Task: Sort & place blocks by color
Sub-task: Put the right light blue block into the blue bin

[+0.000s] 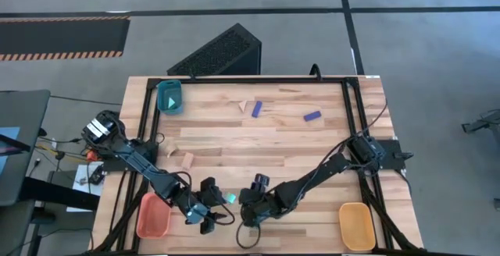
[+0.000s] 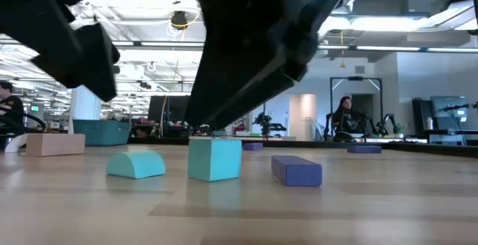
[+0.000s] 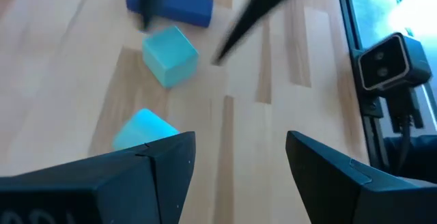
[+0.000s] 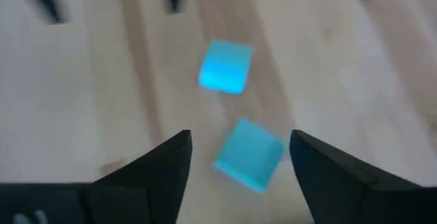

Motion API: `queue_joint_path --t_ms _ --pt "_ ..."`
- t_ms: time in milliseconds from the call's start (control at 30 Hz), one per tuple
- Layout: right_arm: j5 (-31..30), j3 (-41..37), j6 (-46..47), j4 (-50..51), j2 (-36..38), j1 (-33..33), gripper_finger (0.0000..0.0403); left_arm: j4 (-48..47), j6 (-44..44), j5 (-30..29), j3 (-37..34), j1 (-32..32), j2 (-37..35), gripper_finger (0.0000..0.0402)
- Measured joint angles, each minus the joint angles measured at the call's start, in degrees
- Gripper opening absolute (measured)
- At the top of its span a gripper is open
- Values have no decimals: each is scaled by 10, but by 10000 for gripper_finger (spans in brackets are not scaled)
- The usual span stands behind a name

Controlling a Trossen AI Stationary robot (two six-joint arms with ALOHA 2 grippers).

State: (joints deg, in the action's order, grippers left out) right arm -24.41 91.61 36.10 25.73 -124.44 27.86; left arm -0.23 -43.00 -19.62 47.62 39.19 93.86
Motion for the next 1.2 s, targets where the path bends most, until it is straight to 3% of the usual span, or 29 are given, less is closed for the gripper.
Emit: queue_joint_path --t_ms 300,500,667,833,1033,1200 --pt "46 -1 -34 -19 -5 -22 364 -45 -61 -21 0 34 0 215" --pt "74 -1 28 1 -5 -33 371 -72 -97 -54 0 55 0 215" --pt "74 -1 81 29 -5 -42 348 -83 -134 -77 0 64 0 215" --pt "124 -1 86 31 -5 -51 306 -82 -137 -81 0 66 0 215" --pt "126 -1 87 33 -5 -55 271 -82 -138 -91 0 66 0 215" --pt "153 -1 89 39 -5 -60 207 -81 -142 -100 0 65 0 215"
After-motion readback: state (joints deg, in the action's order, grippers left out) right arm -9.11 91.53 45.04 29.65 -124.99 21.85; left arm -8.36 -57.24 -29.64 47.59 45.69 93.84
